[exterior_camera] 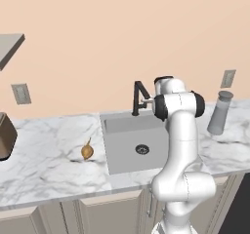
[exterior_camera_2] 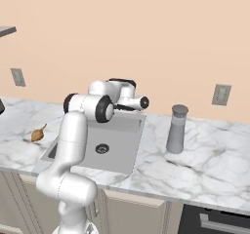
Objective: Turn on the sink faucet. Then move the onion from the counter to the sink. Turn off the sink. Move the vegetable from the sink to the pot next to the stove. Finally move the pot to the front right burner.
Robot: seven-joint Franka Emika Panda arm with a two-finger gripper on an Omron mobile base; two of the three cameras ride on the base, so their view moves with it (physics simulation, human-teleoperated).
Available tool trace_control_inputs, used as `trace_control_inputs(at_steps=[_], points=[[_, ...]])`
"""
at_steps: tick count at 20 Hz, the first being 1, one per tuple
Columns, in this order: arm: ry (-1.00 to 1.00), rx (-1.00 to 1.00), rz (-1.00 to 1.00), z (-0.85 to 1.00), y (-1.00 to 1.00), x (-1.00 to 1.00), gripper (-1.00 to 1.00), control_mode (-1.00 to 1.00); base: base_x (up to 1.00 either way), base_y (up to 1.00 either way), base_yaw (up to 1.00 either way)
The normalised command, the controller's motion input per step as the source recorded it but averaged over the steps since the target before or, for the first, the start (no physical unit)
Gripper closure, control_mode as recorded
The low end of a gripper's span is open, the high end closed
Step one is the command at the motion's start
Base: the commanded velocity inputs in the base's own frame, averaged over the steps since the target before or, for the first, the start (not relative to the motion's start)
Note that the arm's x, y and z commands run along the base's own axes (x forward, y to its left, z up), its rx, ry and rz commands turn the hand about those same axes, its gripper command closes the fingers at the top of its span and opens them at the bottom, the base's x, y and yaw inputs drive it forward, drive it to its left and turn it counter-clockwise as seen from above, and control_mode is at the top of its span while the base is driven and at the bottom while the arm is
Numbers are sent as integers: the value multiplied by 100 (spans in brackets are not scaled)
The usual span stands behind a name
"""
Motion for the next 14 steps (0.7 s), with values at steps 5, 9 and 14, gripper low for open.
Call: trace_control_inputs(at_steps=[5,9,14], points=[[13,8,-4,-57,-79,0,100,-100,0,0,0],[15,10,-5,-51,-77,-2,100,-100,0,0,0],[11,7,-3,-37,-53,-1,-100,-100,0,0,0]])
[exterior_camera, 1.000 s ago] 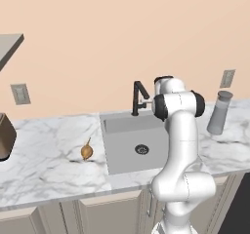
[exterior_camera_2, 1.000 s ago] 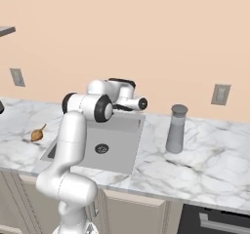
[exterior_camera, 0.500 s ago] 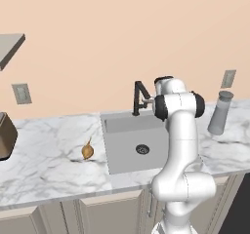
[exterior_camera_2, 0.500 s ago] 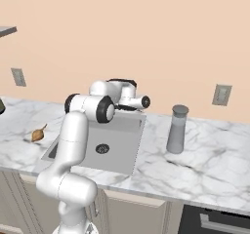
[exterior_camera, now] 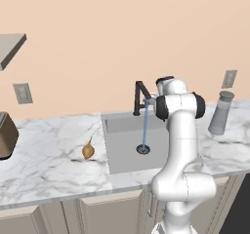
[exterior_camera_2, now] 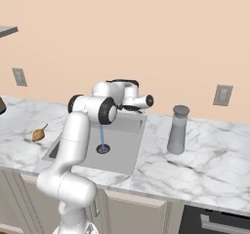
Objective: Turn on the sink faucet. Then move the onion from the counter to the sink. Turn off the sink. Move the vegetable from the sink to the pot next to the stove. Finally move the pot to the front right burner.
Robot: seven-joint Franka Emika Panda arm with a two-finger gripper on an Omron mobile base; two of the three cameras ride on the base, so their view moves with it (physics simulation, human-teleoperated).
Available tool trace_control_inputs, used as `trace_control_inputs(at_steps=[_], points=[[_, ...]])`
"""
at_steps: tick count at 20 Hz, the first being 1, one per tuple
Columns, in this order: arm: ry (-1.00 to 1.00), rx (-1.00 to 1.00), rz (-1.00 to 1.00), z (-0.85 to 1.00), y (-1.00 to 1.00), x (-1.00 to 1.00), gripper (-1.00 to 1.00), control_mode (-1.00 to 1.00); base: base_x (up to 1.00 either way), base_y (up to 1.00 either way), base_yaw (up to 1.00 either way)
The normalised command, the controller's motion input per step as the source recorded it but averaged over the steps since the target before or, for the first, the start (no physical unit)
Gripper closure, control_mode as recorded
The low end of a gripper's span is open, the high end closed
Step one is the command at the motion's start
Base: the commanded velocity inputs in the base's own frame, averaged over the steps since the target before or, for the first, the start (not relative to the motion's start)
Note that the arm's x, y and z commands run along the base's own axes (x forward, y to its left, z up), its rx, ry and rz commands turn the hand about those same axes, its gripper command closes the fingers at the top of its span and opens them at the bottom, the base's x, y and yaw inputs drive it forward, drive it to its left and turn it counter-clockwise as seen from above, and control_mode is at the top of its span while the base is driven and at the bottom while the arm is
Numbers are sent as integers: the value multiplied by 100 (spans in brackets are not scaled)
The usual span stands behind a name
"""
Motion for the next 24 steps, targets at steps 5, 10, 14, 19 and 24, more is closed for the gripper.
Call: trace_control_inputs(at_steps=[5,10,14,19,24], points=[[0,2,0,-2,-11,-8,-100,-100,0,0,0],[0,2,0,0,-5,-23,-100,-100,0,0,0],[0,1,0,6,-3,-36,-100,-100,0,0,0],[0,0,0,19,0,-21,-100,-100,0,0,0],[0,0,0,28,0,0,-100,-100,0,0,0]])
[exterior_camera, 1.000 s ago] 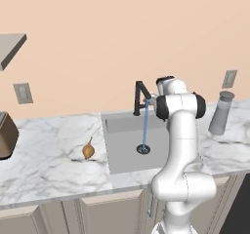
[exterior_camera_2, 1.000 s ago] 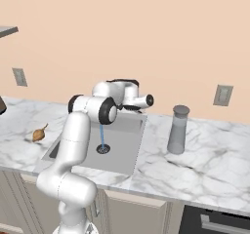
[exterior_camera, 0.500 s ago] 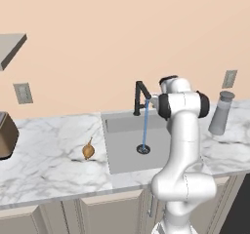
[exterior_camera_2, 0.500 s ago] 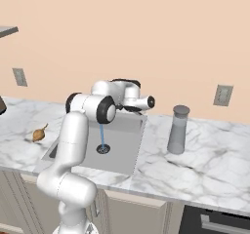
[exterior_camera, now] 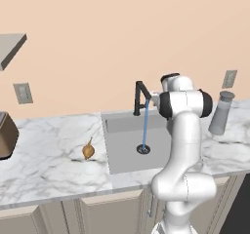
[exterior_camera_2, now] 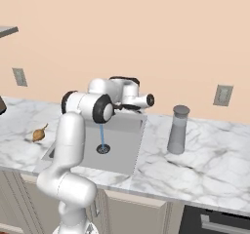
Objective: Turn on the sink faucet. Then move the onion from the counter to the sink. Turn off the sink. Move the vegetable from the sink to the pot next to the stove. Finally move the pot to the front right burner.
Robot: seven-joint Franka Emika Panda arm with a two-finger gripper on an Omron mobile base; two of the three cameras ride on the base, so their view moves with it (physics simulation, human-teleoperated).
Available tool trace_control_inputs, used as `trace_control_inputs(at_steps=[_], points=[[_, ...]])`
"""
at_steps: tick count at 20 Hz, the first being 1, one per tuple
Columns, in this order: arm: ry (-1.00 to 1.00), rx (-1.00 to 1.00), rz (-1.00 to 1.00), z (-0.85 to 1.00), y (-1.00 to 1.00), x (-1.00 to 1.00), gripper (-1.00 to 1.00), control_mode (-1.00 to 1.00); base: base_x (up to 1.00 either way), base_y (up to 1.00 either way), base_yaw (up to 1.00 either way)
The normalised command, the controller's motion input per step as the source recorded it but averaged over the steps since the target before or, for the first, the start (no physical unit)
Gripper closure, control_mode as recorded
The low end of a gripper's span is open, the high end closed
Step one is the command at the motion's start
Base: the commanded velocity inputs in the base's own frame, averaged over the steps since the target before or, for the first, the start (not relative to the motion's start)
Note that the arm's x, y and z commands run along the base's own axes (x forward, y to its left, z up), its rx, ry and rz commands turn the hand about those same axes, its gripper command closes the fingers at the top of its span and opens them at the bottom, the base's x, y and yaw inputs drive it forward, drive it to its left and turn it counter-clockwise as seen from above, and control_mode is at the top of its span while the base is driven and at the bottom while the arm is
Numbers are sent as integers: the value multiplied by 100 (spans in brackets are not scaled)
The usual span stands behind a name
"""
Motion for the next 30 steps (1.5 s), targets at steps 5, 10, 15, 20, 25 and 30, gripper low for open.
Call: trace_control_inputs(at_steps=[5,10,15,20,25,30], points=[[0,0,0,27,0,-2,-100,-100,0,0,0],[0,0,0,17,0,-27,-100,-100,0,0,0],[0,0,0,11,0,-63,-100,-100,0,0,0],[0,0,0,4,0,-76,-100,-100,0,0,0],[0,0,0,8,0,-79,-100,-100,0,0,0],[0,0,0,18,15,-75,-100,-100,0,0,0]])
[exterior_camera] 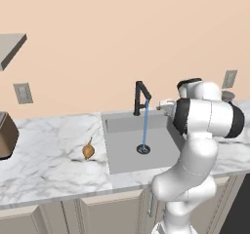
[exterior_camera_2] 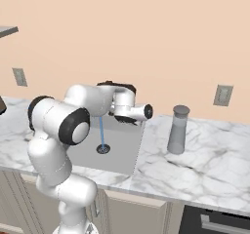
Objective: Turn on the sink faucet. Then move the onion from the counter to the sink. Turn off the sink. Move the vegetable from the sink to the pot next to the stove. Finally move the pot to the front right burner.
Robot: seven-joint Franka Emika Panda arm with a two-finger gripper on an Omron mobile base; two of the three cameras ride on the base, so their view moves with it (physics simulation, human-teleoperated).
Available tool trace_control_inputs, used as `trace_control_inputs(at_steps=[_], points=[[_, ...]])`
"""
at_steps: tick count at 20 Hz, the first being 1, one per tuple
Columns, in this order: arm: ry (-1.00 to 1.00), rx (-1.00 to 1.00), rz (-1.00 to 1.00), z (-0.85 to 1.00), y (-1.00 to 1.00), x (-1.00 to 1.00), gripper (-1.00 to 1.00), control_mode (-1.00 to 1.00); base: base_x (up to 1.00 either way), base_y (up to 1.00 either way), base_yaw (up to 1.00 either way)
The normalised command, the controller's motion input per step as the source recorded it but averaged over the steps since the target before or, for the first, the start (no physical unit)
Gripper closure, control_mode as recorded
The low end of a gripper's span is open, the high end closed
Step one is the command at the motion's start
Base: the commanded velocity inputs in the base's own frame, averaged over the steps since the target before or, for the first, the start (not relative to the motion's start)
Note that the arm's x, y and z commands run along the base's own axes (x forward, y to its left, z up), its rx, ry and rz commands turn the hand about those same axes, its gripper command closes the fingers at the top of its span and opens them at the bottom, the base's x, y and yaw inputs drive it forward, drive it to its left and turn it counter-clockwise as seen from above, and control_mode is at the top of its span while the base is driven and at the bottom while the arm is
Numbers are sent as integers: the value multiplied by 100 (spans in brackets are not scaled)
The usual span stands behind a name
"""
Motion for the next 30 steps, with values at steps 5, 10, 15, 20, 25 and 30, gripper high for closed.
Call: trace_control_inputs(at_steps=[5,10,15,20,25,30], points=[[0,-7,0,17,52,-58,-100,-100,0,0,0],[1,-9,0,14,61,-45,-100,-100,0,0,0],[2,-7,0,18,68,-33,-100,-100,0,0,0],[3,-7,0,13,70,-26,-100,-100,0,0,0],[3,-4,0,13,66,-17,-100,-100,0,0,0],[7,-3,-1,5,56,3,-100,-100,0,0,0]])
